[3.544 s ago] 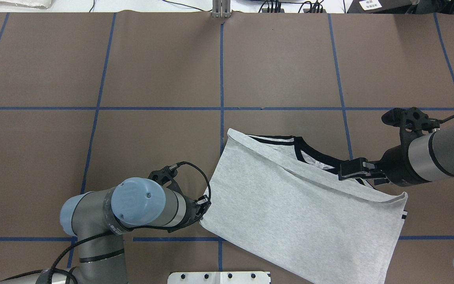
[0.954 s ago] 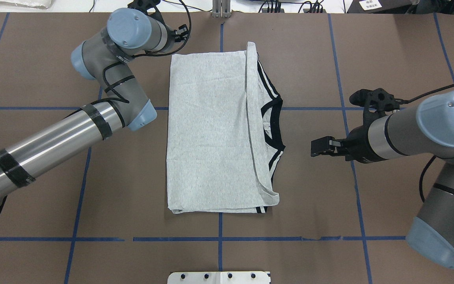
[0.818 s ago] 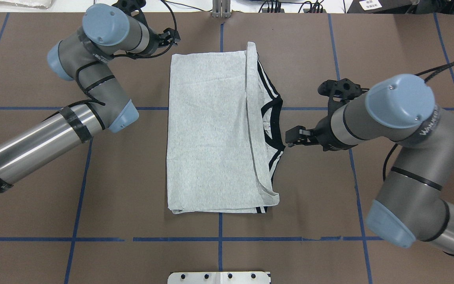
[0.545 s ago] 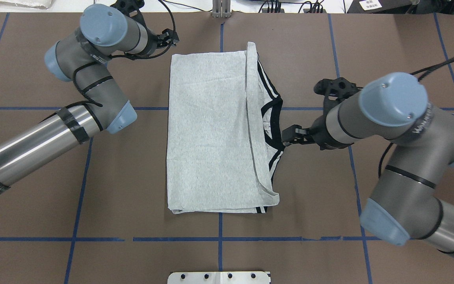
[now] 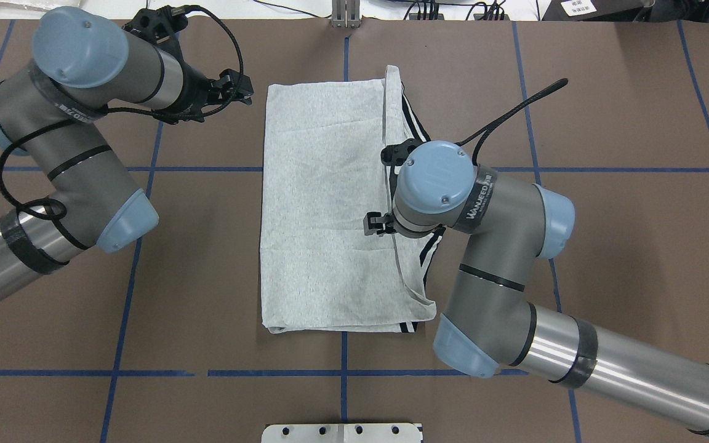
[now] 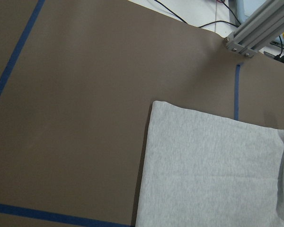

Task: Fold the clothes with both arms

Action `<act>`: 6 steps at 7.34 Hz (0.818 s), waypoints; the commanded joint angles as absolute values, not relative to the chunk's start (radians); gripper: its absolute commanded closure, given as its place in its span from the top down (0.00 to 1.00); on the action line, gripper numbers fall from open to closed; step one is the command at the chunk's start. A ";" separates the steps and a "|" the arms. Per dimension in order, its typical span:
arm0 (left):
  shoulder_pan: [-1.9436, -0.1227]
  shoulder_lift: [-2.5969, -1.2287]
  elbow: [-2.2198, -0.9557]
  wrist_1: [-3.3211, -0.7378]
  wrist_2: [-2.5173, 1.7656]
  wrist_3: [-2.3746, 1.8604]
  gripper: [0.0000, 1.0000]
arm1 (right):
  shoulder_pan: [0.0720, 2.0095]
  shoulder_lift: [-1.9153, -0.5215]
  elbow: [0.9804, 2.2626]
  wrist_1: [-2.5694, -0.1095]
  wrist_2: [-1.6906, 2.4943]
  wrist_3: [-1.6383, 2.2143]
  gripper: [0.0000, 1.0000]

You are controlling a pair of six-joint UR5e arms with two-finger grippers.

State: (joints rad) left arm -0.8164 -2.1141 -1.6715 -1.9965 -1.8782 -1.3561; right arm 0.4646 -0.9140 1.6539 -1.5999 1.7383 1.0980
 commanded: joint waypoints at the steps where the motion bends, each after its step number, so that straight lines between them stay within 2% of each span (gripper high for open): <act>1: -0.812 -2.108 -1.683 -1.997 -1.885 -1.365 1.00 | 0.448 -0.905 1.634 -1.676 1.735 1.042 1.00; 6: -0.801 -2.106 -1.681 -2.005 -1.891 -1.373 1.00 | 0.439 -0.900 1.626 -1.756 1.736 1.014 1.00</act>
